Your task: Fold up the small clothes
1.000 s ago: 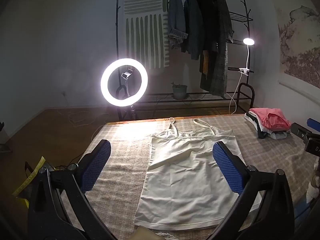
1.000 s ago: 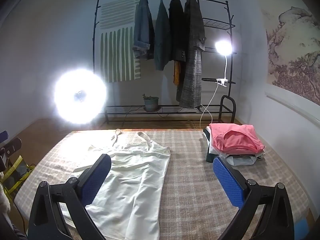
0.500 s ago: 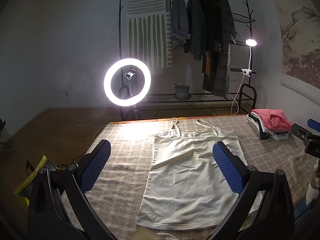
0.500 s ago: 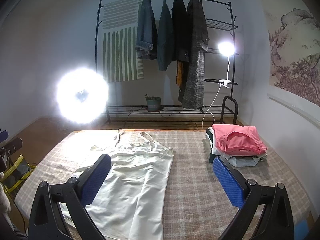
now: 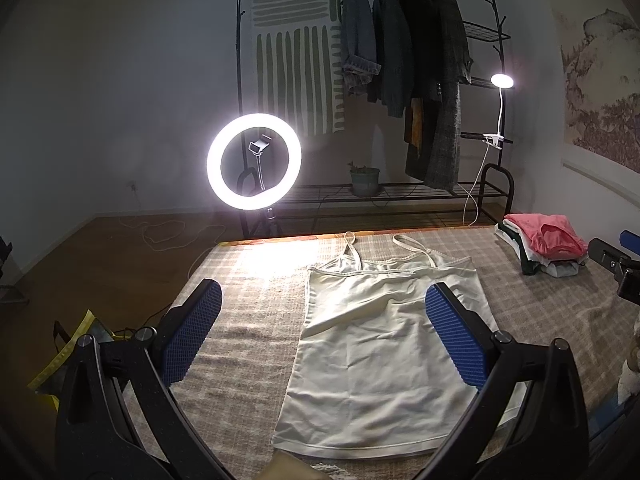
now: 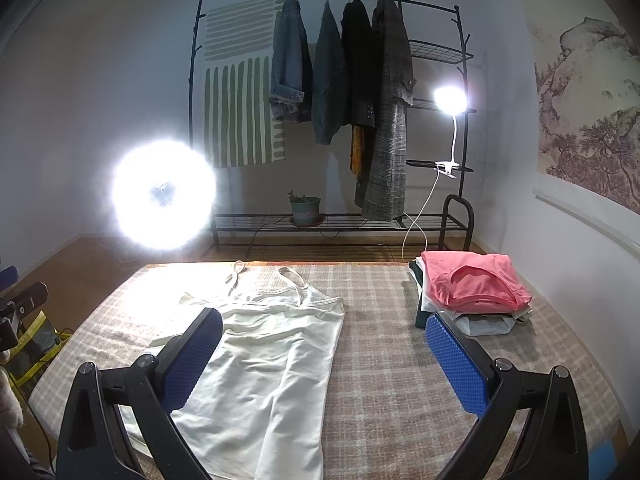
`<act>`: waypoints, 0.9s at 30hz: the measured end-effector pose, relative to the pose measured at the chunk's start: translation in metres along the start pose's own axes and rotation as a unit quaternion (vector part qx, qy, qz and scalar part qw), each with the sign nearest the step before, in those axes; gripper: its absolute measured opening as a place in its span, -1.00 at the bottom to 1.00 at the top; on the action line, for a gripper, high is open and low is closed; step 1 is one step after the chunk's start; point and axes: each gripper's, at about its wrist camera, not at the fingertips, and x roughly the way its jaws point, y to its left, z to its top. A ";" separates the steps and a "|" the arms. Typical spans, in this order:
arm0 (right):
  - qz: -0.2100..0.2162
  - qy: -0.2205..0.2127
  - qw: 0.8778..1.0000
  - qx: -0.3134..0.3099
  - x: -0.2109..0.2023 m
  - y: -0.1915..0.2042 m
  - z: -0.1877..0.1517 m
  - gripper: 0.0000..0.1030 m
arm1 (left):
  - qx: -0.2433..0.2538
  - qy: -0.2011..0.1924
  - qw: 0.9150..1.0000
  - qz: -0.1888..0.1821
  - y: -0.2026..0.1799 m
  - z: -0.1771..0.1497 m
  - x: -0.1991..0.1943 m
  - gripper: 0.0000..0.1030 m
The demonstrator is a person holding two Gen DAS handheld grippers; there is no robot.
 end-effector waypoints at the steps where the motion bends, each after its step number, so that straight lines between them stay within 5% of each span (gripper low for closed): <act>1: 0.000 0.000 1.000 0.000 0.000 0.000 0.000 0.99 | 0.001 0.000 1.000 0.001 -0.001 0.000 0.000 1.00; 27: 0.001 0.001 1.000 0.000 -0.001 -0.001 0.000 0.99 | 0.001 0.002 1.000 0.001 -0.001 -0.002 0.001 1.00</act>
